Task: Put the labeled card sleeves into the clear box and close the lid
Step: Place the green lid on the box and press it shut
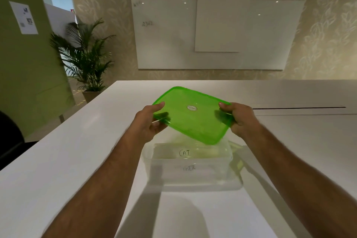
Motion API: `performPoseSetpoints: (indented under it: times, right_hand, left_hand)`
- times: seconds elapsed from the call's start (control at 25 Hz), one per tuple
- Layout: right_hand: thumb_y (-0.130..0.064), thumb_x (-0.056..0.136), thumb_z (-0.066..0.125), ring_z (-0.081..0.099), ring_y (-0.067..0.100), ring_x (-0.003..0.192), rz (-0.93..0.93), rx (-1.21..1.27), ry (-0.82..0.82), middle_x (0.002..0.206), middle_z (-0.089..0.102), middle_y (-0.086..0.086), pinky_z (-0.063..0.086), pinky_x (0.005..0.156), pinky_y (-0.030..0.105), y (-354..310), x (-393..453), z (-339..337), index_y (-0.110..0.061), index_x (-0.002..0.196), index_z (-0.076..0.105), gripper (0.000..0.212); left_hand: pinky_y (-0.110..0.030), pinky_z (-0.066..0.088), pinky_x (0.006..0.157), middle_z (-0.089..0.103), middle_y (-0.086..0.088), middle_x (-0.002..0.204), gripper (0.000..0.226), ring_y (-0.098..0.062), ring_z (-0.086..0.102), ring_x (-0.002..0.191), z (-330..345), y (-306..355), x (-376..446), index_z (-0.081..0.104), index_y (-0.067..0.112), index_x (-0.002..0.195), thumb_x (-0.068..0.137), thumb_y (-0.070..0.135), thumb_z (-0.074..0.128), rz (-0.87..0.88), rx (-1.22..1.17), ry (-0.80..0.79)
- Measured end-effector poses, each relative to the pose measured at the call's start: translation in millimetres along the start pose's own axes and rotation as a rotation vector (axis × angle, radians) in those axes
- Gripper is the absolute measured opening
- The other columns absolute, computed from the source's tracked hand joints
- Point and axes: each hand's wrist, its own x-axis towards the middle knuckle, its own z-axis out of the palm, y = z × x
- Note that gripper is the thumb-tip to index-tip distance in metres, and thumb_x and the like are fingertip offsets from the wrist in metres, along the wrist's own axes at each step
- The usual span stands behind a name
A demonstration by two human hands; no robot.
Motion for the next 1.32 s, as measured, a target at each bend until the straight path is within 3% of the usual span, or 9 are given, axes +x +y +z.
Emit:
performPoseSetpoints:
  times: [0.12,0.28,0.4,0.48,0.64,0.88,1.0,1.16,1.32]
  right_hand:
    - [0.013,0.079,0.069,0.067,0.029,0.062,-0.001,0.137,0.048,0.090,0.064,0.020,0.058,0.047,0.033,7,-8,17,0.007,0.085,0.057,0.014]
    - [0.016,0.079,0.067,0.065,0.030,0.073,-0.051,0.241,0.062,0.096,0.059,0.016,0.061,0.051,0.038,16,-16,36,0.007,0.120,0.053,0.044]
    - [0.014,0.083,0.061,0.065,0.030,0.075,0.020,0.152,-0.034,0.104,0.061,0.024,0.061,0.053,0.036,12,-24,37,0.007,0.115,0.057,0.032]
    - [0.011,0.084,0.060,0.067,0.030,0.074,0.086,0.061,-0.116,0.105,0.065,0.023,0.061,0.053,0.034,8,-28,30,0.006,0.114,0.059,0.030]
    - [-0.003,0.081,0.068,0.071,0.028,0.058,0.140,0.081,-0.145,0.076,0.069,0.014,0.059,0.052,0.035,0,-31,18,0.000,0.103,0.064,0.023]
    - [-0.020,0.084,0.068,0.069,0.022,0.055,0.105,0.053,-0.119,0.066,0.071,0.010,0.059,0.054,0.030,-10,-25,-4,-0.008,0.090,0.066,0.014]
    - [-0.022,0.085,0.069,0.061,0.017,0.051,0.132,-0.067,-0.122,0.068,0.066,0.006,0.054,0.051,0.024,-16,-22,-15,-0.008,0.095,0.065,0.018]
    - [-0.016,0.084,0.069,0.060,0.021,0.060,0.141,-0.178,-0.157,0.086,0.066,0.012,0.055,0.059,0.029,-12,-22,-16,-0.001,0.107,0.066,0.028]
    - [-0.004,0.081,0.065,0.062,0.032,0.080,0.013,-0.170,-0.115,0.098,0.064,0.019,0.054,0.077,0.039,-3,-25,-13,0.001,0.114,0.065,0.034]
  left_hand:
    - [-0.034,0.063,0.067,0.069,-0.015,0.085,0.027,-0.025,0.071,0.066,16,-5,-9,0.059,0.006,0.105,0.084,0.013,0.073,-0.027,-0.092,-0.103]
    - [-0.032,0.061,0.058,0.073,-0.013,0.086,0.027,-0.024,0.074,0.065,48,-23,-24,0.061,-0.001,0.108,0.082,-0.005,0.069,-0.007,-0.046,-0.180]
    - [-0.030,0.060,0.056,0.076,-0.010,0.079,0.024,-0.022,0.074,0.064,51,-25,-25,0.062,-0.001,0.105,0.083,-0.009,0.065,0.048,-0.035,-0.146]
    - [-0.027,0.058,0.052,0.076,-0.006,0.074,0.019,-0.020,0.073,0.061,44,-17,-23,0.062,0.003,0.101,0.085,-0.007,0.063,0.065,0.021,-0.138]
    - [-0.019,0.048,0.047,0.074,0.001,0.068,0.025,-0.013,0.065,0.052,28,0,-23,0.065,0.012,0.109,0.086,0.003,0.063,0.031,0.130,-0.137]
    - [-0.037,0.053,0.091,0.075,-0.006,0.079,0.035,-0.019,0.066,0.069,6,13,-16,0.072,0.007,0.111,0.076,0.008,0.073,-0.004,0.100,-0.035]
    - [-0.030,0.059,0.067,0.073,-0.007,0.078,0.041,-0.019,0.065,0.064,-3,17,-17,0.071,0.001,0.111,0.071,0.009,0.079,-0.023,0.122,-0.036]
    - [-0.042,0.056,0.094,0.072,-0.011,0.093,0.045,-0.027,0.066,0.084,-8,16,-15,0.069,0.000,0.114,0.074,0.015,0.080,-0.002,0.056,0.000]
    - [-0.036,0.056,0.071,0.067,-0.009,0.089,0.026,-0.024,0.065,0.076,-11,13,-17,0.068,0.007,0.099,0.083,0.028,0.070,0.050,-0.017,-0.039]
